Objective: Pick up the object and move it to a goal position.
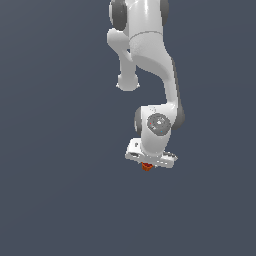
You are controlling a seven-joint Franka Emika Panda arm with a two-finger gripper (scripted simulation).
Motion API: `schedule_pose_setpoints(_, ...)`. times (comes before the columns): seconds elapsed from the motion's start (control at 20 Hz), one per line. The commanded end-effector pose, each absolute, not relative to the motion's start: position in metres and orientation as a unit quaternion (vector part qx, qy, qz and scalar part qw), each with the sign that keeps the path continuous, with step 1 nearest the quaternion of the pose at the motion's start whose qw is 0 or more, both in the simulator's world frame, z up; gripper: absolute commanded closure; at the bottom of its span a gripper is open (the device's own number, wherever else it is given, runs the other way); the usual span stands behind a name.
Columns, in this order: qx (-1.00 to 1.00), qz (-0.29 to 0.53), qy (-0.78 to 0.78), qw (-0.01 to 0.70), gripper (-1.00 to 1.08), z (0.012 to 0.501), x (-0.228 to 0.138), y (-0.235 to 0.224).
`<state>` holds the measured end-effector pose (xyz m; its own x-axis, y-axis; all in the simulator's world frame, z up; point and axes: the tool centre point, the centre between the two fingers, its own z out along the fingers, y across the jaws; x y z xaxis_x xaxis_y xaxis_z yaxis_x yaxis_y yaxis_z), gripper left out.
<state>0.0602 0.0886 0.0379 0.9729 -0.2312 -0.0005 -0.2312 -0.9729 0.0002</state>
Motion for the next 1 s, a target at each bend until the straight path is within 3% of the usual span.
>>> schedule_pose_setpoints(0.0,0.993,0.0,-0.116,0.0,1.08,0.038,0.06,0.088)
schedule_pose_setpoints(0.55,0.993,0.0,-0.116,0.0,1.08,0.041,0.058,0.084)
schedule_pose_setpoints(0.95,0.993,0.0,-0.116,0.0,1.08,0.06,0.042,0.056)
